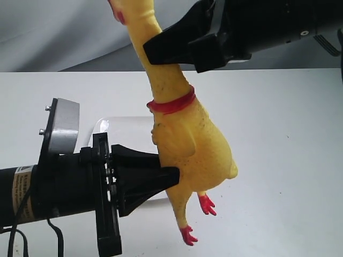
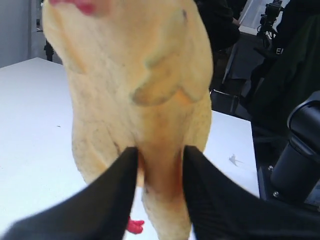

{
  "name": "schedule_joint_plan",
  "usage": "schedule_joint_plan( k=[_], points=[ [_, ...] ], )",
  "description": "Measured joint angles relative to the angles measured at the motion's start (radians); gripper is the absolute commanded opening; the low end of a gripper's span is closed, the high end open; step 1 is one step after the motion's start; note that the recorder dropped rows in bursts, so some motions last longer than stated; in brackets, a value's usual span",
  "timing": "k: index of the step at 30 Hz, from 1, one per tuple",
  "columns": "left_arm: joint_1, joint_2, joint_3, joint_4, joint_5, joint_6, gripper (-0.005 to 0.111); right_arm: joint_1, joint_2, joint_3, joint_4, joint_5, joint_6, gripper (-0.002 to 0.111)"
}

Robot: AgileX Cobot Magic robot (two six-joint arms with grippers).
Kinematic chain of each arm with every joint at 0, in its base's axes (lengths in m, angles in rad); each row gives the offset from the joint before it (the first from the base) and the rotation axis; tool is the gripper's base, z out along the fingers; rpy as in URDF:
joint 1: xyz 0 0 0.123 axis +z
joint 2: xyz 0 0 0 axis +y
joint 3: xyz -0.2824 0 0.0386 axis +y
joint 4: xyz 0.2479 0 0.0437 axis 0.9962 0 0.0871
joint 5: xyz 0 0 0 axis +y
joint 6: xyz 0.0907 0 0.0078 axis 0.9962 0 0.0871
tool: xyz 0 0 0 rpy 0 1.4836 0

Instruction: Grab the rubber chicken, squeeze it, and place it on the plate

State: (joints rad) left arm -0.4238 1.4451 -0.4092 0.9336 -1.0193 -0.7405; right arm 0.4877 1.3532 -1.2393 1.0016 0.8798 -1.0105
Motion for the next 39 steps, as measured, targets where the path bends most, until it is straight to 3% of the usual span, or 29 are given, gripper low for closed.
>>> schedule_joint_plan(
  k=[1,3,4,8,10,11,15,20,25,32,35,39],
  points=[
    [0.000,0.000,0.000,0.009,0.000,0.002,0.078,0.000,0.000,0.000,-0.002,0.000,0.000,0.000],
    [0.000,0.000,0.000,0.029,0.000,0.009,0.105,0.000,0.000,0.000,0.001,-0.009,0.000,0.000],
    [0.000,0.000,0.000,0.030,0.000,0.001,0.104,0.000,0.004,0.000,0.002,-0.019,0.000,0.000],
    [0.000,-0.096,0.000,0.018,0.028,-0.081,0.089,0.000,0.089,0.000,-0.023,-0.079,0.000,0.000],
    [0.000,-0.215,0.000,0.016,0.122,-0.121,0.068,0.000,0.158,-0.012,-0.029,-0.107,0.000,0.000],
    [0.000,-0.317,0.000,0.036,0.175,-0.148,0.064,0.000,0.212,-0.037,-0.038,-0.115,0.004,0.000],
    [0.000,-0.671,0.000,0.216,0.362,-0.266,0.037,0.000,0.394,-0.182,-0.077,-0.128,0.008,0.000],
    [0.000,-0.944,0.000,0.458,0.415,-0.427,0.002,0.047,0.546,-0.353,-0.241,-0.104,0.147,0.000],
    [0.000,-1.022,0.000,0.620,0.415,-0.512,0.000,0.119,0.638,-0.407,-0.326,-0.134,0.205,0.000],
    [0.000,-1.030,0.000,0.713,0.416,-0.581,0.000,0.151,0.766,-0.415,-0.328,-0.221,0.218,0.000],
    [0.000,-1.030,0.000,0.721,0.416,-0.583,0.000,0.151,0.811,-0.415,-0.326,-0.269,0.218,0.014],
    [0.000,-1.030,0.000,0.723,0.416,-0.584,0.000,0.154,0.843,-0.415,-0.324,-0.308,0.220,0.047]
  ],
)
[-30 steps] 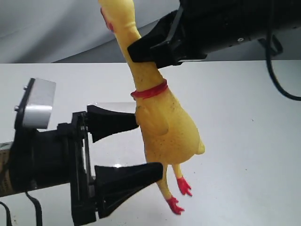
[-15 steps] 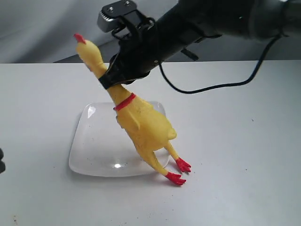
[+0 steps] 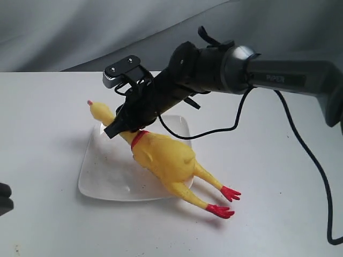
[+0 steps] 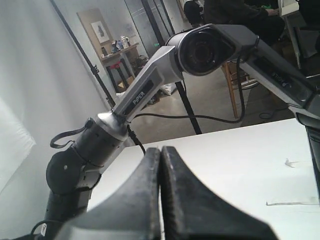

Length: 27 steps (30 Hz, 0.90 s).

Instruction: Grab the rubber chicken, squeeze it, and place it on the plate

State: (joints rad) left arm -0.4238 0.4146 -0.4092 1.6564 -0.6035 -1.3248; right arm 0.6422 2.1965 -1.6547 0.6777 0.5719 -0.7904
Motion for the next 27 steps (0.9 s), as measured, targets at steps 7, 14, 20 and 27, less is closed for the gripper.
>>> schedule_joint_plan(
  k=[7,14,20,27],
  points=[
    [0.000,0.000,0.000,0.023,0.000,-0.023,0.000,0.006,-0.028,0.000,-0.020,-0.008,0.006,0.047],
    [0.000,0.000,0.000,0.086,0.000,-0.054,0.000,0.006,-0.309,0.000,-0.329,0.104,0.184,0.000],
    [0.000,0.000,0.000,0.090,-0.002,-0.099,0.000,0.006,-0.610,0.015,-0.527,0.182,0.323,0.000],
    [0.000,0.000,0.000,0.090,-0.008,-0.124,0.000,0.047,-0.973,0.226,-0.556,0.060,0.336,0.000]
  ],
)
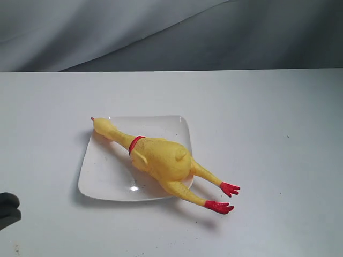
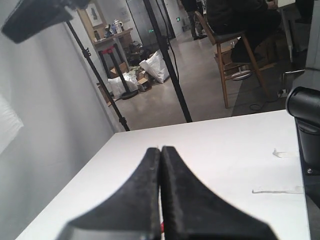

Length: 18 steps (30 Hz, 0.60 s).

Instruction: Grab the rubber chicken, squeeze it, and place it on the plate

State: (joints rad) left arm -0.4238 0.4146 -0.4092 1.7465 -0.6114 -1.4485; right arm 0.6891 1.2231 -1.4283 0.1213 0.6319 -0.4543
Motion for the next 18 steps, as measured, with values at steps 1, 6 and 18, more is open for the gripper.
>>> schedule_joint_plan(
  k=[1,6,18],
  points=[
    [0.000,0.000,0.000,0.000,0.000,-0.002,0.000,0.008,-0.041,0.039,-0.003,-0.039,0.000,0.000],
    [0.000,0.000,0.000,0.002,0.000,-0.002,0.000,0.032,-0.278,0.318,-0.013,-0.264,-0.007,0.000],
    [0.000,0.000,0.000,0.002,0.000,-0.004,0.000,0.039,-0.758,0.765,-0.018,-0.429,-0.013,0.000]
  ],
)
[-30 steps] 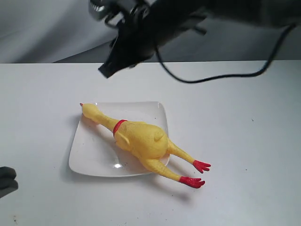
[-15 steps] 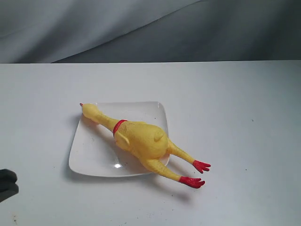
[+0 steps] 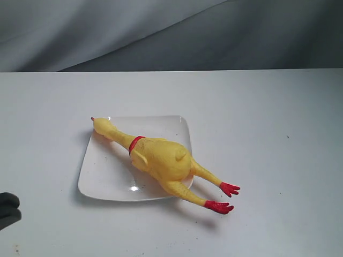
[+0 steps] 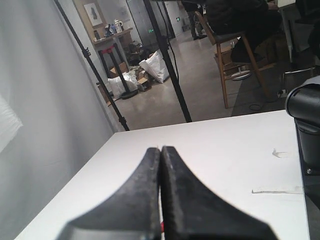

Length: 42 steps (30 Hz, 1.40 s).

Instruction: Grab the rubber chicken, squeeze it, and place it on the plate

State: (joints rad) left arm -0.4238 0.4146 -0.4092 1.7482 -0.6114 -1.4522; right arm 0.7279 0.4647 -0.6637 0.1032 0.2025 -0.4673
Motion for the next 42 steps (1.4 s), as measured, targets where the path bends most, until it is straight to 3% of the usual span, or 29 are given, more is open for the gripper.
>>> schedule_joint_plan(
  k=[17,22,29,36,42],
  points=[
    [0.000,0.000,0.000,0.002,0.000,-0.002,0.000,0.000,-0.206,0.068,-0.002,0.024,0.000,0.000],
    [0.000,0.000,0.000,0.002,0.000,-0.002,0.000,-0.021,-0.259,0.068,-0.019,0.052,0.122,0.000],
    [0.000,0.000,0.000,0.002,0.000,-0.002,0.000,-0.277,-0.379,0.089,-0.109,0.146,0.372,0.000],
    [0.000,0.000,0.000,0.002,0.000,-0.002,0.000,-0.525,-0.446,0.101,-0.137,0.290,0.423,0.000],
    [0.000,0.000,0.000,0.002,0.000,-0.002,0.000,-0.658,-0.446,0.156,-0.137,0.353,0.427,0.000]
  ],
)
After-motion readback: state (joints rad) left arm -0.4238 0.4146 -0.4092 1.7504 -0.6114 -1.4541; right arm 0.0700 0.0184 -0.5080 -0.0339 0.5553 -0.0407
